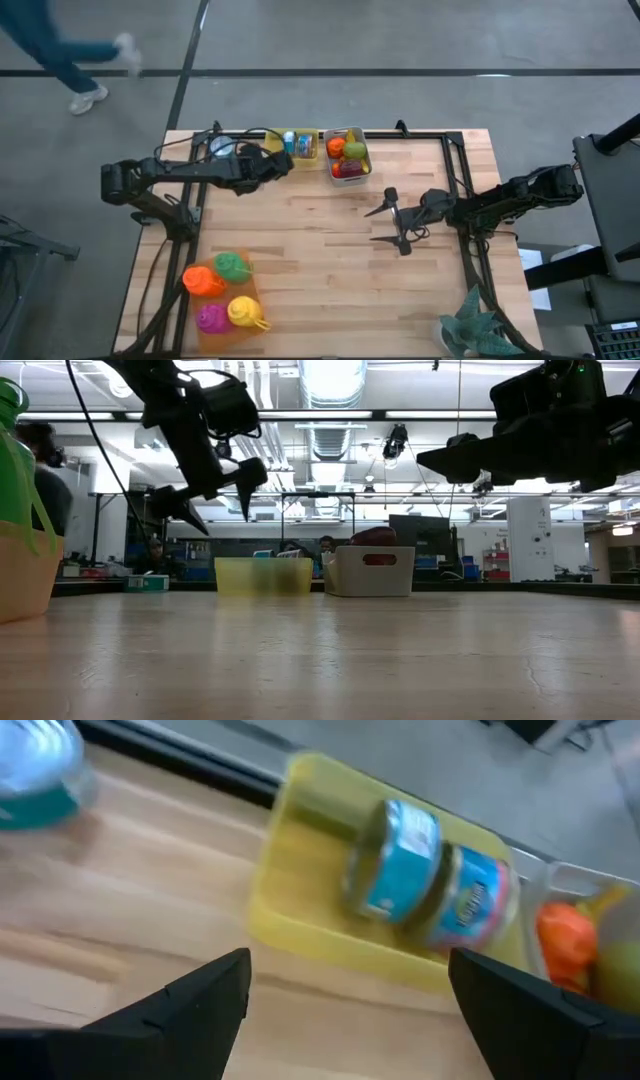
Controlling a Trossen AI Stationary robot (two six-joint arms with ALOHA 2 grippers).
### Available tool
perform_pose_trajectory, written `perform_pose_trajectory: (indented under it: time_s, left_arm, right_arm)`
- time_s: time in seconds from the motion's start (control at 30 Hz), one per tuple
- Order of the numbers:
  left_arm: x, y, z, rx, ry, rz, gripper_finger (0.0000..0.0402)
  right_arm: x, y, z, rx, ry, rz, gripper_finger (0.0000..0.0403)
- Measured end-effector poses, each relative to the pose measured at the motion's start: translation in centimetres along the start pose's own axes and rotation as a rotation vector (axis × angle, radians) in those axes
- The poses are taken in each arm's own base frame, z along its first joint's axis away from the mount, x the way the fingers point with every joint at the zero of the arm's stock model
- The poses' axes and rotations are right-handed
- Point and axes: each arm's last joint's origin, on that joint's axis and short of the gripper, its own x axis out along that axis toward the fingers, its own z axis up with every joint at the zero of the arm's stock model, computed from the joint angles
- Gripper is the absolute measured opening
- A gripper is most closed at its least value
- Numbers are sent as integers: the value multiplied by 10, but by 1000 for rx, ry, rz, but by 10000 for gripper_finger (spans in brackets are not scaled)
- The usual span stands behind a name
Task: Pick & Place Food Item
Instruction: Put the blue tuna can into the yellow bin
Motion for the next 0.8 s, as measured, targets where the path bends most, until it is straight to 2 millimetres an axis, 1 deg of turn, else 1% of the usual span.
perform_pose_trajectory:
  time_s: [0.1, 0.2, 0.37, 0.47, 0.6, 0.8]
  left_arm:
    - [2, 5, 7, 10, -52, 70, 346]
    - [10, 15, 14, -31, -76, 159, 346]
    - [21, 29, 25, -140, -39, 279, 346]
    - [26, 33, 34, -170, -55, 307, 346]
    - [35, 43, 48, -188, -60, 378, 346]
    - [45, 58, 63, -260, -20, 465, 346]
  right_arm:
    - [0, 0, 0, 0, 0, 0, 306]
    - [0, 0, 0, 0, 0, 1, 306]
    - [0, 0, 0, 0, 0, 0, 306]
    - [0, 0, 0, 0, 0, 1, 306]
    - [0, 0, 0, 0, 0, 1, 306]
    - [0, 0, 0, 0, -1, 1, 306]
